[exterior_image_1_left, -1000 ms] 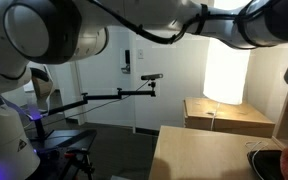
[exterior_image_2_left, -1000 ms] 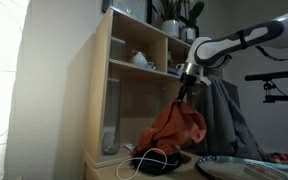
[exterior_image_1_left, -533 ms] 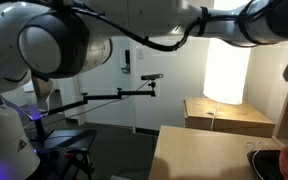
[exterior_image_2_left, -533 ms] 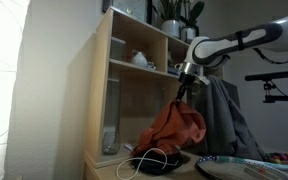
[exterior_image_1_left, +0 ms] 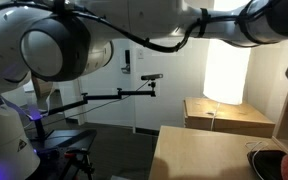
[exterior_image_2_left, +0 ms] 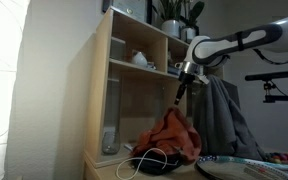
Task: Pick up the orange towel from the table, wipe the top shelf of the cabinet and put back on the table
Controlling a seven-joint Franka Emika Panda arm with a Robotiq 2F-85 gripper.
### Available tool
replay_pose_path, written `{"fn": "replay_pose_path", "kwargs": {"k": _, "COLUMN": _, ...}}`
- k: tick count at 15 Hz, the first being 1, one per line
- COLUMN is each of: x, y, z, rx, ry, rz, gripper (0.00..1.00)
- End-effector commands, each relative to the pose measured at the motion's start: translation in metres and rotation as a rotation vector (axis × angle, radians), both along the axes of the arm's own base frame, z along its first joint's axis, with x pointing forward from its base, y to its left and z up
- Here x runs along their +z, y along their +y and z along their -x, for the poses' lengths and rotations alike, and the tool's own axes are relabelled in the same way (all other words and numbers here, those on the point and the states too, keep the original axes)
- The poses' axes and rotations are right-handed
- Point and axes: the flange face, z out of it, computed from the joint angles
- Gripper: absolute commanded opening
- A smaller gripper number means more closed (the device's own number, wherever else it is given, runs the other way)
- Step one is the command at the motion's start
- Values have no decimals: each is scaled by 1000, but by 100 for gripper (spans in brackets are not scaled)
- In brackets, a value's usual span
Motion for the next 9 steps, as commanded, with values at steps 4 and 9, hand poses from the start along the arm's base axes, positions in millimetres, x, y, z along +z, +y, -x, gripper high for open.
{"fn": "replay_pose_path", "kwargs": {"k": 4, "x": 10, "y": 1, "z": -1, "rx": -28, "ry": -20, "rz": 36, "gripper": 95}}
{"fn": "replay_pose_path", "kwargs": {"k": 9, "x": 3, "y": -1, "z": 0, "rx": -12, "ry": -7, "rz": 8, "gripper": 100}}
